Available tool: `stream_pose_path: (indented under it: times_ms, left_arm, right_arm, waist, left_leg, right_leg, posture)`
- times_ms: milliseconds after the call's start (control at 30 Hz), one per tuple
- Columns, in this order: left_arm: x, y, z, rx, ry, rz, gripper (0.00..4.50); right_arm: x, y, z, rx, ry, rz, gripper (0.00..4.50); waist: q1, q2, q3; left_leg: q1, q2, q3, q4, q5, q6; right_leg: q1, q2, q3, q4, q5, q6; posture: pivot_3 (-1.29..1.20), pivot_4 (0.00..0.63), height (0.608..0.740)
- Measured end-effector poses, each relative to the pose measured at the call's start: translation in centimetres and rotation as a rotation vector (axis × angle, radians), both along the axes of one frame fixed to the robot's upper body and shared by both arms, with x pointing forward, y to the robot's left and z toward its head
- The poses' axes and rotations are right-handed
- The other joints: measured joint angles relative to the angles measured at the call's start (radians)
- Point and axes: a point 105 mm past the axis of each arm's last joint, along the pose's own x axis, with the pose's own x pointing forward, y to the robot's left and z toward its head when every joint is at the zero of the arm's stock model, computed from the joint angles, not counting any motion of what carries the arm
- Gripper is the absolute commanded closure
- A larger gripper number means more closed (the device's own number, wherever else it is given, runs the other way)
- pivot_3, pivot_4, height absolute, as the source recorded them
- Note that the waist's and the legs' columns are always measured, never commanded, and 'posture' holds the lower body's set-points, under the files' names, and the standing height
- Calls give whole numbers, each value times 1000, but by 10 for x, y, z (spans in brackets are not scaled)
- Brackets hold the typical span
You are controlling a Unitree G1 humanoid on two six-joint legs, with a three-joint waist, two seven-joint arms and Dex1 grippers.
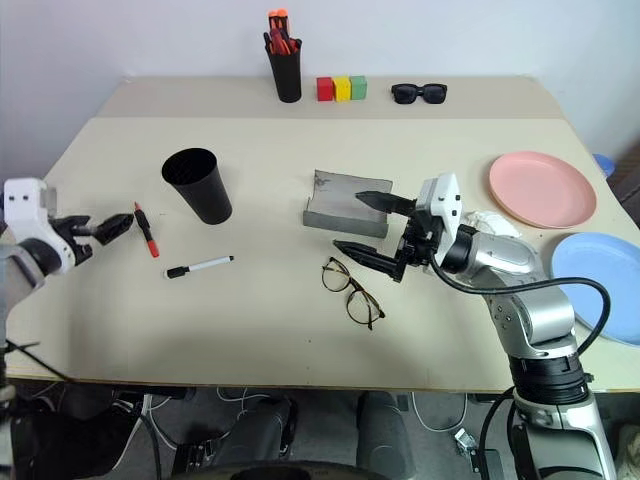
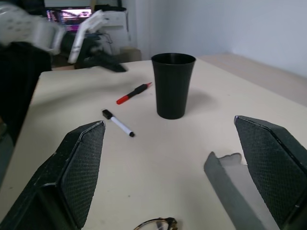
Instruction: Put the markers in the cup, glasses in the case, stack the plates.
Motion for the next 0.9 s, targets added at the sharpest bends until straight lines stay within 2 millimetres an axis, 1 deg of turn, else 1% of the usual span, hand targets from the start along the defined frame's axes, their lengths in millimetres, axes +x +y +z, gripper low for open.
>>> stream_pose_path:
  times_ms: [67,133,300,400,500,667,800,900]
  left_arm:
    - [8,10,-2,5,25,84,0]
    - [14,12,-7,-5,42,123,0]
    - [38,-2,-20,-67,90,166,0]
    - [49,-10,-20,-91,105,170,0]
    - [51,-15,-24,-68,140,168,0]
    - [43,-10,-49,-87,272,215,0]
    - [46,-12,-49,-109,280,220,0]
    - [50,-14,-49,-121,274,216,835]
  right_arm:
    - [-1,-1,-1,1,0,-10,104]
    - [-1,-2,-2,3,6,-20,104]
    - [-3,-3,-4,4,7,-36,104]
    - [-3,-2,-2,5,-3,-41,104]
    - [-3,-3,-2,5,-4,-49,104]
    - [-3,-5,-5,-4,6,-60,104]
    - [-3,-6,-5,-5,6,-63,104]
    - [-2,-6,-5,-6,9,-69,0]
  waist:
    - [-7,0,0]
    - [-11,0,0]
    - [-10,-1,0]
    - [-11,-1,0]
    - [-18,-1,0]
    - [-13,-1,0]
    - [-10,-1,0]
    - [-11,-1,0]
  left_leg:
    - [0,0,0,0,0,-1]
    - [0,0,0,0,1,-2]
    - [0,0,0,0,2,-4]
    - [0,0,0,0,3,-5]
    - [0,0,1,0,3,-5]
    - [-1,0,1,1,3,-5]
    - [-1,0,0,1,3,-6]
    - [0,0,0,1,3,-6]
  right_leg:
    - [0,0,0,0,0,0]
    - [0,0,0,0,0,0]
    - [0,0,0,0,0,0]
    - [0,0,0,0,1,0]
    - [-1,0,0,1,1,0]
    - [-1,0,0,1,1,0]
    - [-1,0,0,2,1,0]
    - [-1,0,0,2,1,0]
  posture:
    - [0,150,740]
    - [0,150,740]
    - [0,150,740]
    - [0,150,740]
    - [0,150,740]
    - [0,150,740]
    - [0,150,740]
    - [0,150,740]
